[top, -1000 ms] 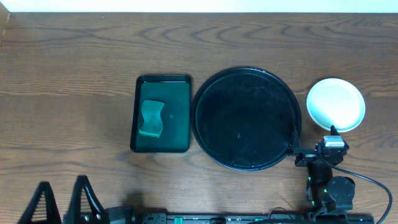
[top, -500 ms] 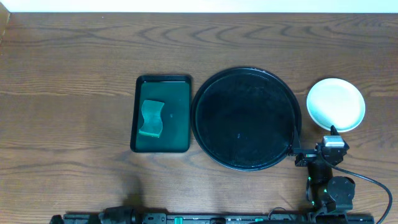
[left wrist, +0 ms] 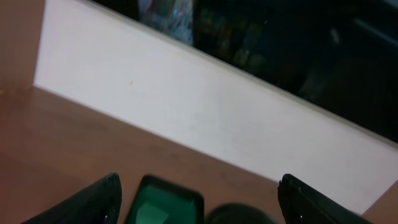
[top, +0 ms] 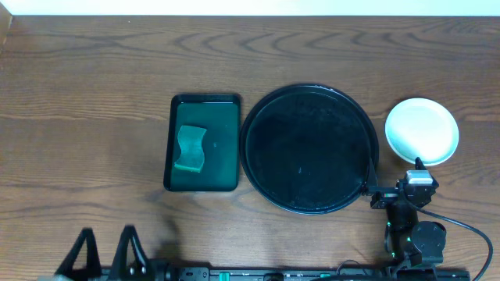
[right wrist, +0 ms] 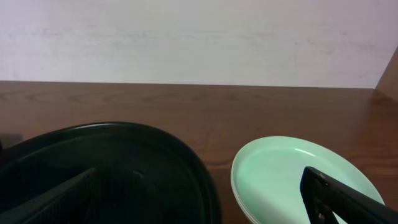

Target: Clean dirty plates on tray and stack at the side

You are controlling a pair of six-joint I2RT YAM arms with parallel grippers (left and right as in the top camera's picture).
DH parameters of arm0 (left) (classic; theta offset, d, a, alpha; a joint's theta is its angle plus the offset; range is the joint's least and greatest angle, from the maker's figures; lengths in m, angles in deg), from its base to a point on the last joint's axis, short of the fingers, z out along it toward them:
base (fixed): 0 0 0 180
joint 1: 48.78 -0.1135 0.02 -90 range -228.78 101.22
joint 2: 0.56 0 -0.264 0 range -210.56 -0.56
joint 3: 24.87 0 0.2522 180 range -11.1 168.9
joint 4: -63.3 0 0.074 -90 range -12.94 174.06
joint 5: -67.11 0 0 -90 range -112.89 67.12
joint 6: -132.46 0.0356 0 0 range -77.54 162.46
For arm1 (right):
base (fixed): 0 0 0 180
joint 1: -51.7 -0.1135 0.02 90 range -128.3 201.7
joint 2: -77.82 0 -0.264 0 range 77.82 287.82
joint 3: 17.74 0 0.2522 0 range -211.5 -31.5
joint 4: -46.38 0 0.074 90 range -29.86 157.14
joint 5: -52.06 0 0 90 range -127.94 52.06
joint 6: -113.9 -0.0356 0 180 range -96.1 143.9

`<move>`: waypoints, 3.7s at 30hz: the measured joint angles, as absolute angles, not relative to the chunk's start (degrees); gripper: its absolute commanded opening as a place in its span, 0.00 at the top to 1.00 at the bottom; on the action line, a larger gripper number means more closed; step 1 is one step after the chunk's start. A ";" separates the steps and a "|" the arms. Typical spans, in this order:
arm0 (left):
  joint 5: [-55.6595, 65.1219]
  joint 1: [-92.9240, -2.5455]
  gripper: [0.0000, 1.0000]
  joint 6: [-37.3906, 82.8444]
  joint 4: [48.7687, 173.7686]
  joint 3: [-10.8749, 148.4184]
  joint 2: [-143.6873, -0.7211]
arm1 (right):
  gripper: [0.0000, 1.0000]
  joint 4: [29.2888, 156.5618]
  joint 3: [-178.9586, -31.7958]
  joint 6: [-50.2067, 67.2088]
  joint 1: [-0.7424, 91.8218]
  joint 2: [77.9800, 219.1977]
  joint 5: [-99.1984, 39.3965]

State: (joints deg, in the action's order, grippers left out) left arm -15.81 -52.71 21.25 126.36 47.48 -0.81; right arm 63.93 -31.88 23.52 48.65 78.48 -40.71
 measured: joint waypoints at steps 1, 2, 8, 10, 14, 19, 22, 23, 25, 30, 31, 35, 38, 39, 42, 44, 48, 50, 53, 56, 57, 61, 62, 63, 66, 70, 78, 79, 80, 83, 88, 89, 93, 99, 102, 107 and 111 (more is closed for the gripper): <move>-15.81 -52.42 0.20 21.25 124.50 46.11 -0.81 | 0.01 63.93 -31.88 23.52 48.65 78.48 -40.71; -15.81 -52.14 0.19 21.25 121.44 44.23 -0.81 | 0.01 63.93 -31.88 23.52 48.65 78.48 -40.73; -15.84 -50.70 0.19 21.23 97.58 31.70 -0.83 | 0.01 63.93 -31.88 23.52 48.65 78.50 -40.73; -15.95 -50.28 0.19 21.23 88.00 27.13 -0.83 | 0.01 63.93 -31.88 23.52 48.65 78.48 -40.71; -16.05 -49.82 0.20 20.97 68.90 17.60 -0.83 | 0.01 63.95 -31.88 23.52 48.65 78.48 -40.71; -16.01 -49.78 0.20 20.20 51.68 7.16 -0.90 | 0.01 63.95 -31.88 23.52 48.65 78.48 -40.71; -16.03 -49.78 0.19 19.90 47.59 2.76 -0.90 | 0.01 63.95 -31.88 23.52 48.65 78.48 -40.71; -16.01 -49.78 0.20 19.74 47.09 1.50 -0.90 | 0.01 63.95 -31.88 23.52 48.65 78.48 -40.71; -16.03 -49.78 0.19 19.50 46.82 -0.36 -0.90 | 0.01 63.95 -31.88 23.52 48.65 78.48 -40.71; -16.03 -49.78 0.20 18.59 46.67 -3.64 -0.90 | 0.01 63.95 -31.88 23.52 48.65 78.48 -40.71; -16.03 -49.78 0.20 18.48 46.65 -4.32 -0.90 | 0.01 63.95 -31.88 23.52 48.65 78.48 -40.71; -16.03 -49.78 0.20 18.41 46.71 -6.15 -0.90 | 0.01 63.95 -31.88 23.52 48.65 78.48 -40.71; -16.03 -49.78 0.20 18.39 46.87 -6.81 -0.90 | 0.01 63.95 -31.88 23.52 48.65 78.48 -40.71; -16.03 -49.78 0.20 18.39 47.06 -6.96 -0.90 | 0.01 63.95 -31.88 23.52 48.65 78.48 -40.71; -16.03 -49.78 0.19 18.28 47.57 -7.79 -0.90 | 0.01 63.95 -31.88 23.52 48.65 78.48 -40.71; -16.03 -49.78 0.19 18.26 47.76 -8.67 -0.90 | 0.01 63.95 -31.88 23.52 48.65 78.48 -40.71; -16.01 -49.78 0.20 18.26 50.52 -10.37 -0.90 | 0.01 63.95 -31.88 23.52 48.65 78.48 -40.71; -16.01 -49.78 0.19 18.26 52.62 -10.63 -0.90 | 0.01 63.95 -31.88 23.52 48.65 78.48 -40.71; -16.01 -49.78 0.20 18.26 55.13 -10.66 -0.90 | 0.01 63.95 -31.88 23.52 48.65 78.48 -40.71; -16.01 -49.78 0.20 18.26 58.67 -10.68 -0.90 | 0.01 63.98 -31.88 23.52 48.65 78.48 -40.71; -15.99 -49.78 0.19 18.26 59.61 -10.70 -0.90 | 0.01 63.93 -31.88 23.52 48.65 78.48 -40.71; -16.01 -49.78 0.20 18.26 66.76 -10.72 -0.87 | 0.01 63.93 -31.88 23.52 48.65 78.48 -40.71; -15.99 -49.78 0.20 18.26 68.66 -10.72 -0.87 | 0.01 63.93 -31.88 23.52 48.65 78.48 -40.71; -15.99 -49.78 0.20 18.26 71.52 -10.72 -0.85 | 0.01 63.98 -31.88 23.52 48.65 78.48 -40.71; -16.36 -49.78 0.20 18.26 77.14 -10.66 -1.07 | 0.01 63.91 -31.88 23.52 48.68 78.46 -40.71; -17.10 -49.73 0.20 19.22 77.97 -10.42 -1.07 | 0.01 63.95 -31.88 23.52 48.68 78.48 -40.71; -17.28 -49.73 0.20 23.63 78.04 -10.42 -1.07 | 0.01 63.95 -31.88 23.52 48.68 78.48 -40.71; -17.28 -49.73 0.20 24.33 78.06 -10.42 -1.07 | 0.01 63.95 -31.88 23.52 48.68 78.48 -40.71; -17.28 -49.73 0.20 24.92 78.06 -10.42 -1.07 | 0.01 63.95 -31.88 23.52 48.68 78.48 -40.71; -17.28 -49.73 0.20 26.54 78.06 -10.42 -1.07 | 0.01 63.95 -31.88 23.52 48.68 78.48 -40.71; -17.28 -49.73 0.20 28.44 78.06 -10.42 -1.07 | 0.01 63.95 -31.88 23.52 48.68 78.48 -40.71; -17.28 -49.73 0.20 28.90 78.06 -10.42 -1.07 | 0.01 63.95 -31.88 23.52 48.68 78.48 -40.71; -17.28 -49.73 0.20 31.85 78.06 -10.42 -1.07 | 0.01 63.95 -31.88 23.52 48.68 78.48 -40.71; -17.26 -49.73 0.20 37.01 78.06 -10.42 -1.07 | 0.01 63.95 -31.88 23.52 48.68 78.48 -40.71; -17.24 -49.73 0.19 37.69 78.06 -10.42 -1.07 | 0.01 63.95 -31.88 23.52 48.68 78.48 -40.71; -17.26 -49.73 0.19 38.17 78.06 -10.42 -1.07 | 0.01 63.95 -31.88 23.52 48.68 78.48 -40.71; -17.26 -49.73 0.20 38.26 78.06 -10.42 -1.07 | 0.01 63.95 -31.88 23.52 48.68 78.48 -40.71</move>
